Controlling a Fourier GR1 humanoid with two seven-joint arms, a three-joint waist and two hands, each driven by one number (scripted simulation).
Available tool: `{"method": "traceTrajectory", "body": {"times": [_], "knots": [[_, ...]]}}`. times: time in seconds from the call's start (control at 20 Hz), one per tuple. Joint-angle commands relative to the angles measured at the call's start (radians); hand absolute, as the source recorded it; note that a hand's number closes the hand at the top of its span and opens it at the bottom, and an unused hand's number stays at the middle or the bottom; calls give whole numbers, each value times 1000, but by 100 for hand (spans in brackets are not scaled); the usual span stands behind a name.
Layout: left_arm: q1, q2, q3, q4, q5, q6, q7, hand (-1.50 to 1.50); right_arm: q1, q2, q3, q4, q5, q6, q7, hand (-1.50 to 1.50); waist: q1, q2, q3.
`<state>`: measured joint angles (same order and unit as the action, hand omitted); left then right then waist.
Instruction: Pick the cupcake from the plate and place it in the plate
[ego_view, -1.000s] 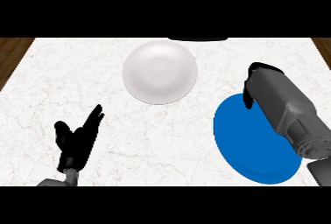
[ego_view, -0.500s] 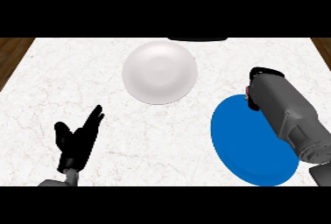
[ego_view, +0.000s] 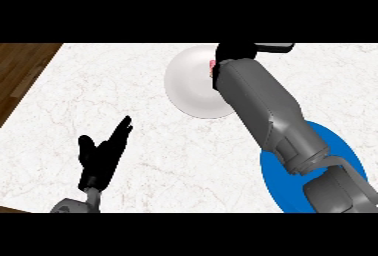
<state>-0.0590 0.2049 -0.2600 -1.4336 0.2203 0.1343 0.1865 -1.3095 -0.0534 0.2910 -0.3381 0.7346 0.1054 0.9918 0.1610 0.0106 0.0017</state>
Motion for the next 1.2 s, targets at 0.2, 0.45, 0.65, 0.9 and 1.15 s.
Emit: {"method": "traceTrajectory", "body": {"times": [0.2, 0.45, 0.65, 0.9, 1.15], "knots": [[-49, -8, -58, 19, -17, -47, 27, 0, -179, 52, 105, -140, 131, -392, 186, 150, 103, 25, -12], [-57, -30, -69, 37, -27, -31, 32, 0, -208, 53, 128, -153, 198, -552, 305, 150, 82, 21, -12], [-75, -16, -51, 20, -24, -31, 42, 0, -196, 53, 118, -152, 242, -662, 352, 150, 67, 25, -9], [-60, -18, -39, 21, -10, -28, 45, 0, -163, 53, 119, -168, 315, -818, 374, 150, 27, 19, -7], [-32, -24, -29, 23, -12, -5, 39, 0, -90, 53, 122, -121, 400, -905, 409, 150, -12, 18, -7]]}}
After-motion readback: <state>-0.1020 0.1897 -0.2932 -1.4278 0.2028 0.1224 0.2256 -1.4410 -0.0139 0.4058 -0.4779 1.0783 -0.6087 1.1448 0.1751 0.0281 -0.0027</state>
